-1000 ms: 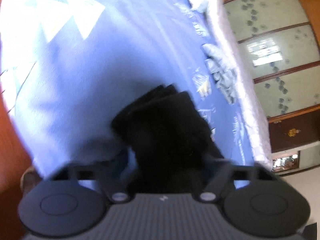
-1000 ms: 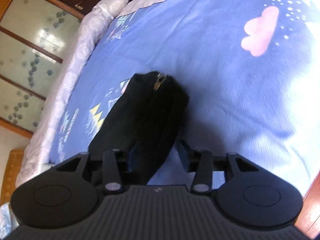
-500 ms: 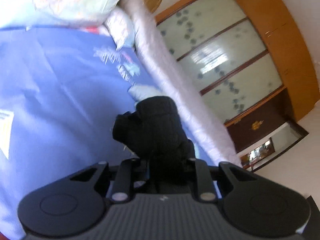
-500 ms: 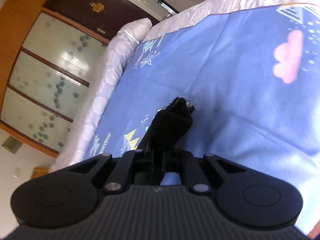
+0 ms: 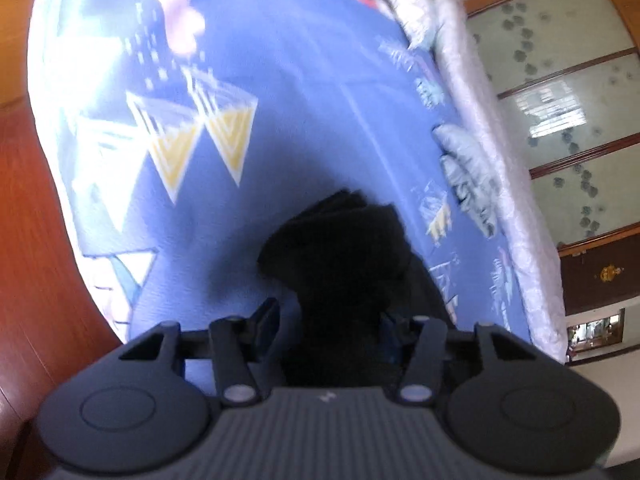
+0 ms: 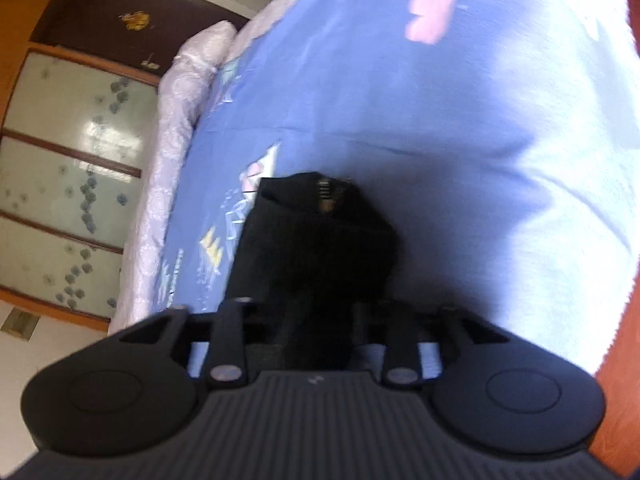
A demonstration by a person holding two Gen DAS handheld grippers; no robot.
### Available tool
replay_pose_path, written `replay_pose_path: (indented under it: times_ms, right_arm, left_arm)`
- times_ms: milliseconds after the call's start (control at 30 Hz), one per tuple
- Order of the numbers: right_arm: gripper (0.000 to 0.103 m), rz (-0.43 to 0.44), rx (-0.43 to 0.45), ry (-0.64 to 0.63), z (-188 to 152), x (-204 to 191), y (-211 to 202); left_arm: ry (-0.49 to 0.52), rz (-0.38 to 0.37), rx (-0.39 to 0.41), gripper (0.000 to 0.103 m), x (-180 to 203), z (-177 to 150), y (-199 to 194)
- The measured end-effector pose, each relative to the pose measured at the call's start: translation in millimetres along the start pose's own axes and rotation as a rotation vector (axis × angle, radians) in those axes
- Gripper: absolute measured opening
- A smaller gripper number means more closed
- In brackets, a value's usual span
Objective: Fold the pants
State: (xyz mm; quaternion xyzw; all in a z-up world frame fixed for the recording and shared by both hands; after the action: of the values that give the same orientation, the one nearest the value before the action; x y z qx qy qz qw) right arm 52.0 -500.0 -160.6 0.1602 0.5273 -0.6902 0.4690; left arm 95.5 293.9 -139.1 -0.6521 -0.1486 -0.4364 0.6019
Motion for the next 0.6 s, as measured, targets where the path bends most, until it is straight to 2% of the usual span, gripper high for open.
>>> replay_pose_path:
  times_ms: [67,167,233,267,333,467,600]
  right_arm:
    - [0.053,-0.006,0.011,-0.026,-2.0,-5.4,3.2]
    - [0.05,-0.029,0.025,-0.081,-4.1,-15.9,25.6]
    - [0.03,-0.058,0.013,-0.114,-3.1,-17.5,35.0]
    - [0.014,-0.079,-0.007,-0.122,-3.7,-17.4,39.9]
    - [0.012,-0.09,-0.022,-0.121,-3.4,-21.2,40.2]
    - [0.01,0.022,-0.004,-0.187,-3.3,-60.0,20.2]
    - [0.01,0.124,-0.009,-0.395,-22.7,-135.5,6.0]
  left_arm:
    - [-0.001,-0.02,0.045,0.049,-0.4,5.3,-20.2]
    - [-0.034,0.003,0.129,0.049,-4.9,17.0,-46.0]
    - [-0.066,-0.014,0.153,0.049,-7.9,18.8,-55.0]
    - [-0.078,-0.034,0.156,0.049,-6.8,18.7,-58.8]
    - [-0.067,-0.056,0.144,0.049,-1.6,16.1,-62.0]
    - [0.035,-0.107,0.064,0.049,32.6,-4.7,-47.9]
    - [0.18,-0.166,-0.049,0.049,82.7,-39.4,-16.0]
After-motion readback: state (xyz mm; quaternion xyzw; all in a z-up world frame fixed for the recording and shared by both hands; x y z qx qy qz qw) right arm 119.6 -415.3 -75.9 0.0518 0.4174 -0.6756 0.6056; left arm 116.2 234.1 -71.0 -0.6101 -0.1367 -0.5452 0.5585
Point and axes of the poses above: each gripper's, at about its wrist camera, not at the fingertips, and y roughly the way its jaws point, x to its right, z to its top, the point moved 6 cm from there along y, roughly the way its jaws point, and after that the axes turned 11 degrees about -y, right-handed, at the moved point
